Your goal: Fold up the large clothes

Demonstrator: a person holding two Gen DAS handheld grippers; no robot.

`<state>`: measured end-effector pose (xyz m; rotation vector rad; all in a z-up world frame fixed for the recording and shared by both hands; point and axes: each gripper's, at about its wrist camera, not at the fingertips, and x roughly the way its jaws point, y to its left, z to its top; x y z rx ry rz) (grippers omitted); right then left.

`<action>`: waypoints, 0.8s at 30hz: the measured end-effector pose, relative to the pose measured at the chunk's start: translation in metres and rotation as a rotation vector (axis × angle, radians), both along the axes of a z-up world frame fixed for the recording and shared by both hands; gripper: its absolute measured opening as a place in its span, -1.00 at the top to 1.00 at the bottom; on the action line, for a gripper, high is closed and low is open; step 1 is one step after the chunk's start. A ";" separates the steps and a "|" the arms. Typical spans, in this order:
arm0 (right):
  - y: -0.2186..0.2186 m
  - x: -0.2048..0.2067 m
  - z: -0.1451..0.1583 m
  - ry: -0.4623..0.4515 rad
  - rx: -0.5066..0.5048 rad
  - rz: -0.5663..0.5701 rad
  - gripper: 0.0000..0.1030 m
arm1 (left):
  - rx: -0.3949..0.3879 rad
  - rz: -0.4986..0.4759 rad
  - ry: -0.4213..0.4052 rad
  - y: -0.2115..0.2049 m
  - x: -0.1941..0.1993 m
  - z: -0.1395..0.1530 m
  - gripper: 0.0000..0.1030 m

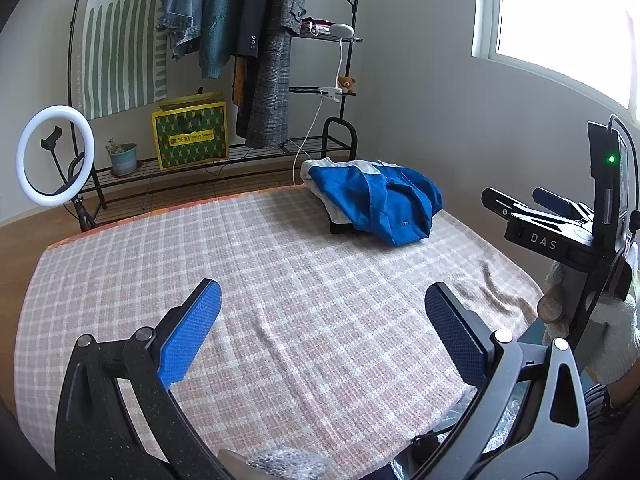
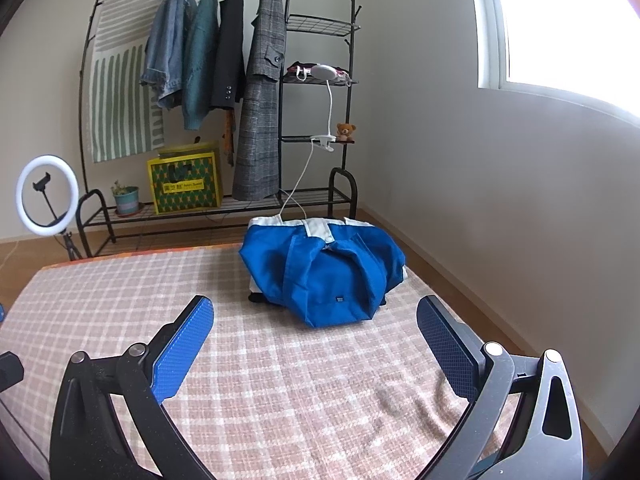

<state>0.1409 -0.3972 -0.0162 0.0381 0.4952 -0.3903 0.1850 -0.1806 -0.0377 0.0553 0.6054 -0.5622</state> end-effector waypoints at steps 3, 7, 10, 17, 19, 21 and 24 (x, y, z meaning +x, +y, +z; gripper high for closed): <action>0.000 0.000 0.000 0.001 -0.001 -0.001 -0.97 | 0.000 0.001 -0.002 0.000 0.000 0.000 -1.00; 0.000 0.000 0.000 0.003 -0.002 0.001 -0.97 | -0.003 -0.002 0.000 0.000 0.000 0.001 -1.00; 0.002 0.001 -0.001 0.007 -0.011 0.003 -0.97 | -0.004 -0.003 -0.003 -0.002 -0.002 0.003 -1.00; 0.001 0.001 -0.002 0.011 0.000 -0.005 -0.97 | -0.004 -0.003 -0.004 -0.005 -0.004 0.005 -1.00; 0.001 0.001 -0.002 0.011 0.000 -0.004 -0.97 | -0.006 -0.003 -0.003 -0.005 -0.004 0.005 -1.00; 0.002 0.002 -0.002 0.012 -0.001 -0.003 -0.97 | -0.007 -0.003 -0.003 -0.005 -0.004 0.005 -1.00; 0.002 0.001 -0.003 0.013 -0.001 -0.002 -0.97 | -0.006 -0.004 -0.004 -0.004 -0.004 0.005 -1.00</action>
